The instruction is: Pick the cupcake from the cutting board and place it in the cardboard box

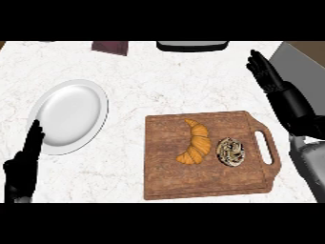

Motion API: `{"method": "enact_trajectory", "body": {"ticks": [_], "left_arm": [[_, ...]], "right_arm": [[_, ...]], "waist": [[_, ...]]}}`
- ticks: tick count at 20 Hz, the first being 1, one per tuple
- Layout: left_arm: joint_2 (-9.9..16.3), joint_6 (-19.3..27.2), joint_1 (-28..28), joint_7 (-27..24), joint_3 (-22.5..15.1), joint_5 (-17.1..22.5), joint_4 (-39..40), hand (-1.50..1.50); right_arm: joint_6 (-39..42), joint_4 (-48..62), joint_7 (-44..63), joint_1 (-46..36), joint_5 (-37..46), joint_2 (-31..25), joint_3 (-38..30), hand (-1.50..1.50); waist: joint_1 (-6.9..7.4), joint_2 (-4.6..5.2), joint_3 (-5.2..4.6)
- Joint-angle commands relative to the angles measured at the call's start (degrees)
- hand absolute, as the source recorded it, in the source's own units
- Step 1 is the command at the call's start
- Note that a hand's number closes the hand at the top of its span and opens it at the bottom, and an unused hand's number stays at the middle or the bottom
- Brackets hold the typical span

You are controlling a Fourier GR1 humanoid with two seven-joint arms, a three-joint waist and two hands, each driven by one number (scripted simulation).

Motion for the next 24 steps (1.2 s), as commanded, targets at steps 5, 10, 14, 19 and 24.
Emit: {"method": "enact_trajectory", "body": {"ticks": [5,10,14,19,24], "left_arm": [[5.4,-7.8,-10.0,-2.6,-4.6,-5.4,-6.2,0.0],[8.3,-15.8,-15.2,2.2,-5.9,-3.1,-10.8,0.0],[6.4,-17.5,-15.1,-0.2,-6.1,-3.3,-9.6,0.0],[6.7,-18.8,-15.7,4.3,-6.0,-3.3,-13.2,0.0],[6.1,-20.6,-17.1,2.9,-4.8,-2.4,-10.9,0.0]], "right_arm": [[-3.5,-11.2,7.6,-2.7,-4.2,-8.4,-12.2,-1.5],[-1.9,-14.9,9.5,9.9,2.1,-19.2,-15.4,-1.5],[-0.1,-17.6,-2.4,19.4,10.1,-21.0,-15.5,-1.5],[1.2,-25.3,-0.9,21.8,17.6,-24.9,-13.5,-1.5],[7.3,-33.0,11.9,22.3,24.0,-31.4,-7.7,-1.5]], "waist": [[-4.93,-1.67,-0.59],[-3.14,-0.93,-0.47],[-1.2,-0.48,-0.47],[-0.12,-0.58,-0.52],[0.16,-0.54,-0.67]]}}
